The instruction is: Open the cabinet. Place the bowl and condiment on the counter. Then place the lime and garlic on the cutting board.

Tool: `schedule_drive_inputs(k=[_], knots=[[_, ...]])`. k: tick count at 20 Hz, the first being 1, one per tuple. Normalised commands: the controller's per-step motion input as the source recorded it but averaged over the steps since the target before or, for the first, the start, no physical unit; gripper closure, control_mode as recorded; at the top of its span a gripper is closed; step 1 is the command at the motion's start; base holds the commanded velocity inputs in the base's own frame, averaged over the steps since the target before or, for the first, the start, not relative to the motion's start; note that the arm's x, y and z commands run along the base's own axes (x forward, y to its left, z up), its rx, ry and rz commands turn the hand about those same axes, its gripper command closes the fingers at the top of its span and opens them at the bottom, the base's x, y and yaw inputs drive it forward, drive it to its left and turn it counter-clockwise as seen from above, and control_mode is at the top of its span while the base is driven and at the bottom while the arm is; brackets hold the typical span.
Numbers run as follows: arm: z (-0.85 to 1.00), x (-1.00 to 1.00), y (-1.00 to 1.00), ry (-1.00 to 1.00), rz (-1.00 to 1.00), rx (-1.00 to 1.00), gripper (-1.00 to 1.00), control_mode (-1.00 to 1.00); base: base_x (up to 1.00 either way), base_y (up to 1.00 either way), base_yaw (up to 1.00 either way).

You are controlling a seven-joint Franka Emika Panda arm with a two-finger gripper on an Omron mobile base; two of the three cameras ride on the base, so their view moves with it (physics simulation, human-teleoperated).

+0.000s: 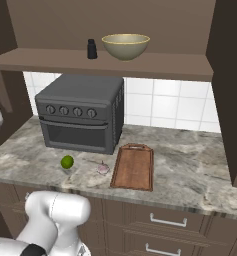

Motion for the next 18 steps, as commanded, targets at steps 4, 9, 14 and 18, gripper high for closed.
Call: schedule_drive_inputs(k=[4, 9, 14, 18], knots=[[0.0, 0.4, 0.0, 0.29, 0.04, 0.01, -1.0, -1.0, 0.0, 0.0, 0.0], [-0.16, 0.05, 0.0, 0.04, 0.01, -0.01, -1.0, -1.0, 0.0, 0.0, 0.0], [-0.48, 0.32, 0.0, 0.14, 0.04, 0.0, -1.0, -1.0, 0.0, 0.0, 0.0], [-0.07, 0.64, -0.03, 0.12, 0.08, 0.06, -1.0, -1.0, 0.0, 0.0, 0.0]])
